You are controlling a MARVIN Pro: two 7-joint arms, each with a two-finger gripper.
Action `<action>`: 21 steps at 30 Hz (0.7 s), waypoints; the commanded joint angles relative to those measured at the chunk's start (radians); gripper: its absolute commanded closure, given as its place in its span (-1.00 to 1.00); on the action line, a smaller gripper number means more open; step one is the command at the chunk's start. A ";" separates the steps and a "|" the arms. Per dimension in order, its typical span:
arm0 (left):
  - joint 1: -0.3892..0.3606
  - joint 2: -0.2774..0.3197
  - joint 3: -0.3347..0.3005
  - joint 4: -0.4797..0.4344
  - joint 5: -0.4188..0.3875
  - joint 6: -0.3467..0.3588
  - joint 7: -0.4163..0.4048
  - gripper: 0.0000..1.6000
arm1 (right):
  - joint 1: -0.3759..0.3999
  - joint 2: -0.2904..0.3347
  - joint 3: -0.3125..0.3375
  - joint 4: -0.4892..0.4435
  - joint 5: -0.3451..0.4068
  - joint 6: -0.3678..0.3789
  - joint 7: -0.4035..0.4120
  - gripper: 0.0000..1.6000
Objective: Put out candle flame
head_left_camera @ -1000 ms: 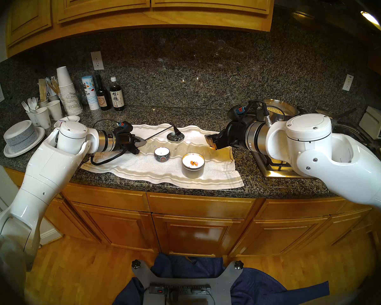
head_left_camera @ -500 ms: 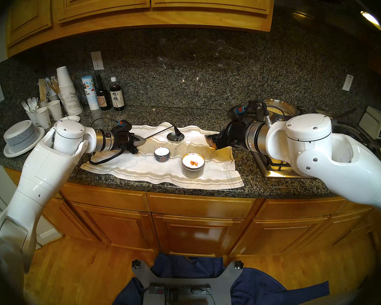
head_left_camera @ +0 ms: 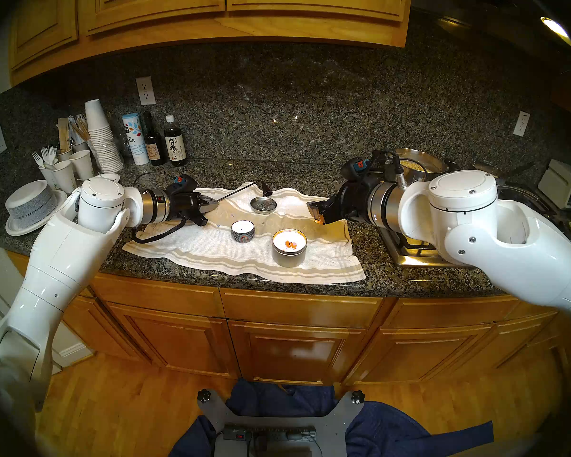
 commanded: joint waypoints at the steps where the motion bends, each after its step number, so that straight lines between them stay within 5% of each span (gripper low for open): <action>1: -0.012 0.012 -0.024 -0.019 -0.007 -0.026 -0.003 0.97 | 0.026 0.000 0.026 -0.001 -0.005 -0.007 0.001 -1.00; 13: -0.011 0.011 0.011 -0.023 0.039 -0.067 0.029 1.00 | 0.026 0.000 0.025 -0.001 -0.005 -0.007 0.000 -1.00; 15: -0.012 0.014 0.013 -0.020 0.041 -0.066 0.024 0.76 | 0.026 0.000 0.025 -0.001 -0.005 -0.007 0.000 -1.00; 21: -0.008 0.017 0.015 -0.008 0.037 -0.060 0.006 0.44 | 0.026 0.000 0.025 -0.001 -0.005 -0.007 0.000 -1.00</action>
